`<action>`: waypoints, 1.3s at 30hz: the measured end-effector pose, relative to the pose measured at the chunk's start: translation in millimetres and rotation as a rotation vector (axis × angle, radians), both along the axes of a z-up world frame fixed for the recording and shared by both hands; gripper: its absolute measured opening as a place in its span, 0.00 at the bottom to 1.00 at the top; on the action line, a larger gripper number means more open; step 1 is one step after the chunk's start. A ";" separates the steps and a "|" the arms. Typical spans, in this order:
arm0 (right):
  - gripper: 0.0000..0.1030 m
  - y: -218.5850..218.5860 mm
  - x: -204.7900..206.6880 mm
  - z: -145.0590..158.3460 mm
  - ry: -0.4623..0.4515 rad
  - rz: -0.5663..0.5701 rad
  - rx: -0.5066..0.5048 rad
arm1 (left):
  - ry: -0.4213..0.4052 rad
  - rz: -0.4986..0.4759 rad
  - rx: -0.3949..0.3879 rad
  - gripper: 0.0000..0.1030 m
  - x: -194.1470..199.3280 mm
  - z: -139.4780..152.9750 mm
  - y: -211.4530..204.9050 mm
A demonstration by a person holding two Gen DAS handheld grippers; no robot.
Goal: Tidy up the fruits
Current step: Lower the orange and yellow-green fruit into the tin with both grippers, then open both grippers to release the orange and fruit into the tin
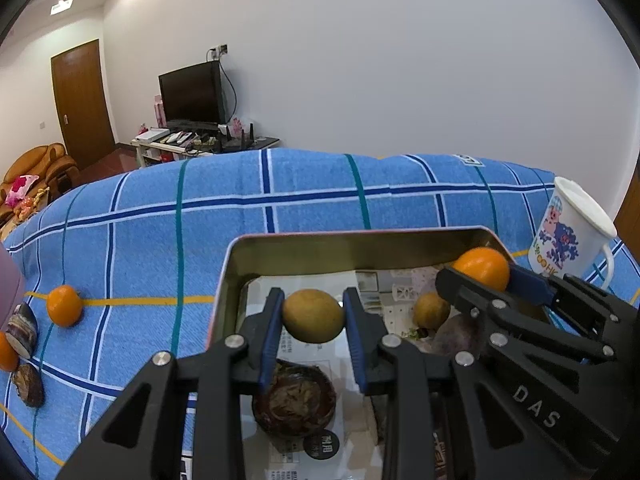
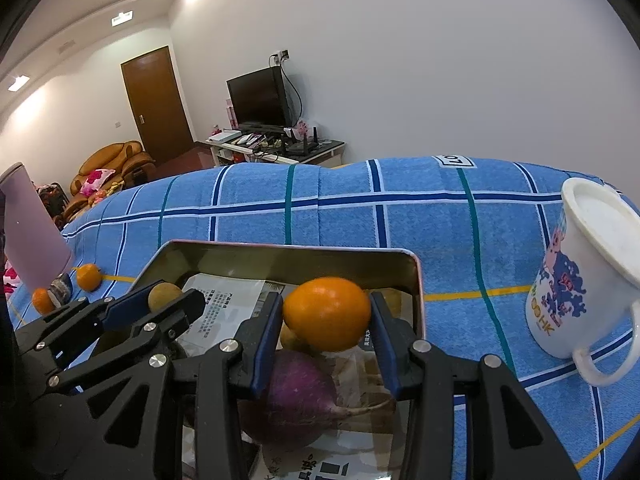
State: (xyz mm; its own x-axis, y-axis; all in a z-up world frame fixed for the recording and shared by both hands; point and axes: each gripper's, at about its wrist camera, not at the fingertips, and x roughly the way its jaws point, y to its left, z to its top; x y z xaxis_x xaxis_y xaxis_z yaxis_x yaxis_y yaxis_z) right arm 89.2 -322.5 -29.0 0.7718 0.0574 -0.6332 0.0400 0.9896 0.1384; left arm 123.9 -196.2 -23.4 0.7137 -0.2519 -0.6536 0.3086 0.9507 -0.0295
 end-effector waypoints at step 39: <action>0.83 8.5 -92.0 40.0 -0.396 -0.220 -0.168 | -0.329 0.064 0.014 1.00 -91.2 33.5 22.8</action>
State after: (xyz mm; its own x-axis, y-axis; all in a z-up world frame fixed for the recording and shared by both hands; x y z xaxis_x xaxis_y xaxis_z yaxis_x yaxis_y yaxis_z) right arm -2.8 -314.0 11.0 0.9378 -0.2121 -0.2749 0.2273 0.9735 0.0245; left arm 32.7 -173.4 10.1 0.9012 -0.1929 -0.3881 0.2393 0.9681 0.0747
